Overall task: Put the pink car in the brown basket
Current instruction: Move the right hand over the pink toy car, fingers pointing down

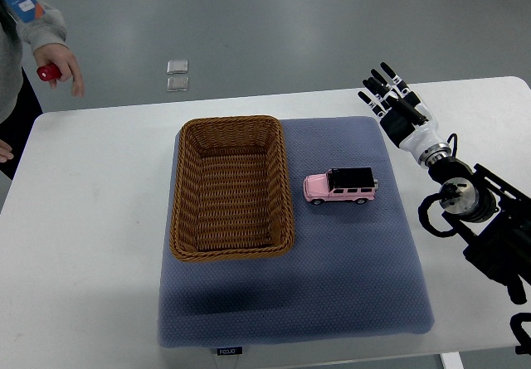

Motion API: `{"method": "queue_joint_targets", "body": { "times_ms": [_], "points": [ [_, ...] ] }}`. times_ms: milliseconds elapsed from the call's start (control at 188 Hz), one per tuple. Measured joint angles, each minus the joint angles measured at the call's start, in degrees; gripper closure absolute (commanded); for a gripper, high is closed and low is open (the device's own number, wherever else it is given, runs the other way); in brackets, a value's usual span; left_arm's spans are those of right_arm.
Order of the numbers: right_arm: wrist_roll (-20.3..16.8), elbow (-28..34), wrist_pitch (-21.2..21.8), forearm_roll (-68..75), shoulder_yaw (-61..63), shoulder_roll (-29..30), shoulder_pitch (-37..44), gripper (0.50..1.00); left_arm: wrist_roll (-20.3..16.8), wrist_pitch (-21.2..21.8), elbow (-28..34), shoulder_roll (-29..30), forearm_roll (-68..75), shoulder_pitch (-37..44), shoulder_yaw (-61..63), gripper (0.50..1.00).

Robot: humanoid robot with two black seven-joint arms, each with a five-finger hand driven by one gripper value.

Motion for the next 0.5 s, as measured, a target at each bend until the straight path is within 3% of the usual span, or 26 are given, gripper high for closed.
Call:
{"method": "queue_joint_targets", "body": {
  "times_ms": [293,501],
  "points": [
    [-0.13,0.29,0.36,-0.21,-0.24,-0.28,0.47,0.589,-0.02,-0.19,-0.09,0.0,0.09,0.0,0.05,0.5],
    [-0.89,1.08,0.72,-11.87,-7.42,-6.25,5.17,0.589,-0.09,-0.17,-0.11,0.0,0.11,0.0,0.06,0.5]
  ]
}}
